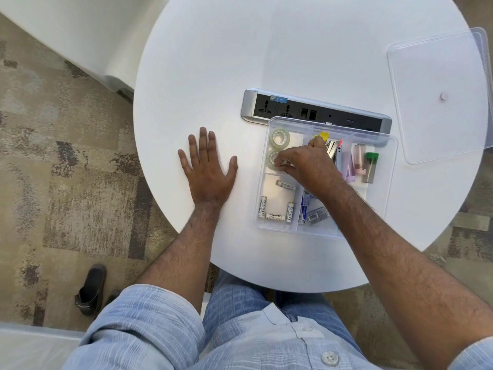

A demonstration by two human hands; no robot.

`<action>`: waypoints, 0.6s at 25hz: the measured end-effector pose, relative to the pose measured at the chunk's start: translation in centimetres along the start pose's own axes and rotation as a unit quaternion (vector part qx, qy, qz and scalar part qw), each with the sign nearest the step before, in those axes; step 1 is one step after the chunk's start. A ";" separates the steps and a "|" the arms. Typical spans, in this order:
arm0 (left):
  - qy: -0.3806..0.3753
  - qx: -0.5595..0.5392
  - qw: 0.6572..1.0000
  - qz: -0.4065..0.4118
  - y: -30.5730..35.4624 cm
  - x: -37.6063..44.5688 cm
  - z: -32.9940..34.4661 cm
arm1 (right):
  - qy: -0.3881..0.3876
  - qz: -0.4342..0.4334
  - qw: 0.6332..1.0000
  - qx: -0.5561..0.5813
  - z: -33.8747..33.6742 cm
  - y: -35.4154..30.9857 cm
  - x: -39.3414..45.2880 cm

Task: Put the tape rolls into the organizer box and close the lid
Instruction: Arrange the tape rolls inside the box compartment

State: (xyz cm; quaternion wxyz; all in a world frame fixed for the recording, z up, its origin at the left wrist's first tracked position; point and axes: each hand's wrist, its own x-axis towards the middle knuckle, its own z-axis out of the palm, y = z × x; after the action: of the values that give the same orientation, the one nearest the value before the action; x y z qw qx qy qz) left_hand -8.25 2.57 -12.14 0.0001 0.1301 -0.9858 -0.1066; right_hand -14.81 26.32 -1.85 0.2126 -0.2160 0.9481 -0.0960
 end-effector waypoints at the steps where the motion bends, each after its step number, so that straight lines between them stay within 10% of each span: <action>1: -0.001 -0.001 1.000 0.000 0.0 0.0 0.0 | 0.000 0.001 1.000 -0.003 0.0 0.0 0.0; 15: -0.008 0.003 1.000 -0.001 0.1 -0.1 -0.2 | -0.034 0.010 0.998 0.057 -0.3 0.0 -0.6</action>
State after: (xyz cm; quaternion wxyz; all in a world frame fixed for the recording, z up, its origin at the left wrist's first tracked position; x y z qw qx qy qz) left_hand -8.21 2.60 -11.92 -0.0078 0.1306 -0.9858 -0.1051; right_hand -14.50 26.63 -1.36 0.2577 -0.1967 0.9355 -0.1403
